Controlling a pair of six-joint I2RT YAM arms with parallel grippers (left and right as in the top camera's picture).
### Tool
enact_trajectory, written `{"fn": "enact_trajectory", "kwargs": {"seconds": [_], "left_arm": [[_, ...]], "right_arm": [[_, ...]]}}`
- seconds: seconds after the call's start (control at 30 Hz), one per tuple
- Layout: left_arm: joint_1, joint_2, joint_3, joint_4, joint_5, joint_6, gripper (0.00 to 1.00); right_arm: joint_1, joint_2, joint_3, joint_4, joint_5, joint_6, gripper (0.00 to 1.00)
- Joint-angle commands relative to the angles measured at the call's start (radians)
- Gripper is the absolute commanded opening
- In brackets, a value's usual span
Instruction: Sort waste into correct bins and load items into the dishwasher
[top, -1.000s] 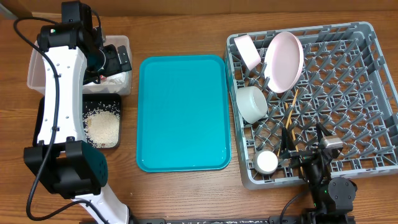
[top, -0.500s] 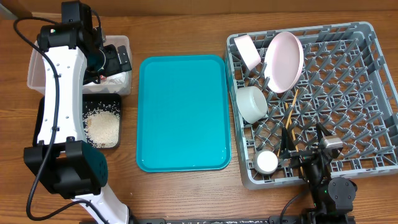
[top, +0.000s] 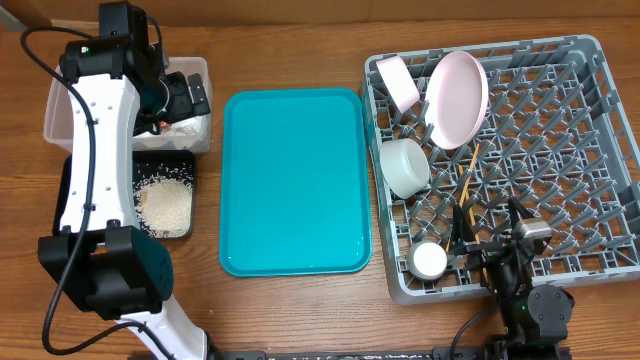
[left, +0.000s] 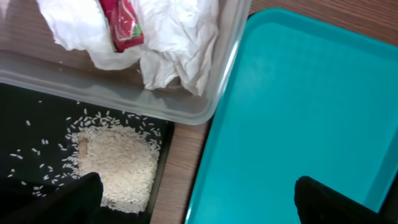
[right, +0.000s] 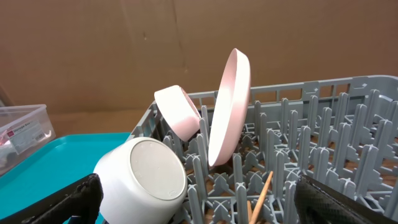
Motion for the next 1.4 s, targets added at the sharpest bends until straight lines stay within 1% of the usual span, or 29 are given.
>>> {"fn": "enact_trajectory", "kwargs": {"seconds": [0.0,0.1,0.2,0.23,0.3,0.37,0.43,0.47,0.6,0.63,0.73,0.77,0.83,0.97,1.1,1.2,1.37], "left_arm": [[-0.001,-0.082,0.019,-0.001,-0.035,-0.004,1.0],[-0.001,-0.134,0.017,0.005,-0.055,-0.002,1.0],[-0.001,-0.195,0.012,0.083,-0.037,0.016,1.0],[-0.001,-0.213,0.008,0.114,-0.011,0.049,1.0],[-0.001,-0.266,-0.023,0.207,0.084,0.174,1.0],[-0.001,-0.328,-0.09,0.319,0.158,0.265,1.0],[-0.001,-0.415,-0.211,0.455,0.173,0.294,1.0],[-0.001,-0.448,-0.263,0.505,0.173,0.294,1.0],[0.002,-0.638,-0.564,0.769,0.154,0.295,1.0],[0.002,-0.694,-0.655,0.837,0.145,0.3,1.0],[0.002,-0.888,-0.958,1.038,0.146,0.365,1.0],[0.002,-0.927,-1.017,1.073,0.146,0.378,1.0],[0.002,-1.045,-1.191,1.18,0.145,0.404,1.0],[0.002,-1.274,-1.489,1.358,0.146,0.414,1.0],[0.002,-1.456,-1.698,1.468,0.146,0.414,1.0],[0.001,-1.61,-1.823,1.474,0.134,0.415,1.0],[0.0,-1.744,-1.917,1.457,0.125,0.438,1.0]], "right_arm": [[-0.003,-0.012,-0.01,0.004,0.009,-0.004,1.0],[-0.003,-0.012,-0.01,0.004,0.009,-0.004,1.0],[-0.003,-0.012,-0.01,0.004,0.009,-0.004,1.0],[-0.003,-0.012,-0.01,0.004,0.009,-0.004,1.0],[-0.003,-0.012,-0.01,0.004,0.009,-0.004,1.0],[-0.003,-0.012,-0.01,0.004,0.009,-0.004,1.0],[-0.003,-0.012,-0.01,0.004,0.009,-0.004,1.0],[-0.003,-0.012,-0.01,0.004,0.009,-0.004,1.0],[-0.003,-0.012,-0.01,0.004,0.009,-0.004,1.0],[-0.003,-0.012,-0.01,0.004,0.009,-0.003,1.0],[-0.003,-0.012,-0.01,0.004,0.009,-0.003,1.0],[-0.003,-0.012,-0.01,0.004,0.009,-0.003,1.0],[-0.003,-0.012,-0.01,0.004,0.009,-0.003,1.0],[-0.003,-0.012,-0.01,0.004,0.009,-0.004,1.0],[-0.003,-0.012,-0.01,0.004,0.009,-0.004,1.0],[-0.003,-0.012,-0.01,0.004,0.009,-0.004,1.0],[-0.003,-0.012,-0.01,0.004,0.009,-0.004,1.0]]}}
